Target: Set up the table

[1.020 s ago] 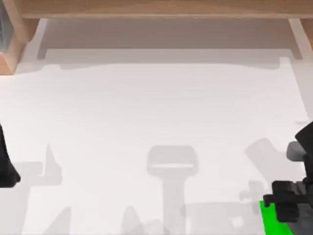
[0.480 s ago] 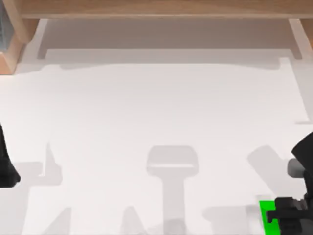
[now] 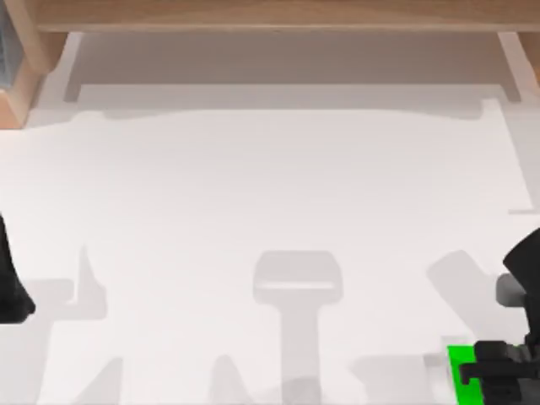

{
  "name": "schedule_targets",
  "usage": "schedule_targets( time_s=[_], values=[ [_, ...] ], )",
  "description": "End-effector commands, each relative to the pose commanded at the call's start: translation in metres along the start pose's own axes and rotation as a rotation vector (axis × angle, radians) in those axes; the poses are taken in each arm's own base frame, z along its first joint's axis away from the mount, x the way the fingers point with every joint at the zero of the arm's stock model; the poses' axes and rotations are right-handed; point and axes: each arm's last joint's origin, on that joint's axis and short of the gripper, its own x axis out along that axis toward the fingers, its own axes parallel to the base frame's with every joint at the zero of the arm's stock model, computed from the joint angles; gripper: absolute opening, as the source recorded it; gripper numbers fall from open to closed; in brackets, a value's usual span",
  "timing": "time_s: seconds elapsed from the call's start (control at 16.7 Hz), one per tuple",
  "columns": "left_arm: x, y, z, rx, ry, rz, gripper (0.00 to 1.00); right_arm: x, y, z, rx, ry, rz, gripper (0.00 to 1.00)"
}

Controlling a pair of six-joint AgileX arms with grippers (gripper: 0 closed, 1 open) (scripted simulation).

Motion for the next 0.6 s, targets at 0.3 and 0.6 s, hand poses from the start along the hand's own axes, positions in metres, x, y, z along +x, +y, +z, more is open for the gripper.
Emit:
schedule_targets(
  time_s=[0.3, 0.6],
  values=[
    [0.0, 0.0, 0.0, 0.0, 0.0, 0.0, 1.0, 0.0, 0.0, 0.0, 0.0, 0.0, 0.0, 0.9],
    [0.0, 0.0, 0.0, 0.0, 0.0, 0.0, 1.0, 0.0, 0.0, 0.0, 0.0, 0.0, 0.0, 1.0]
  ],
)
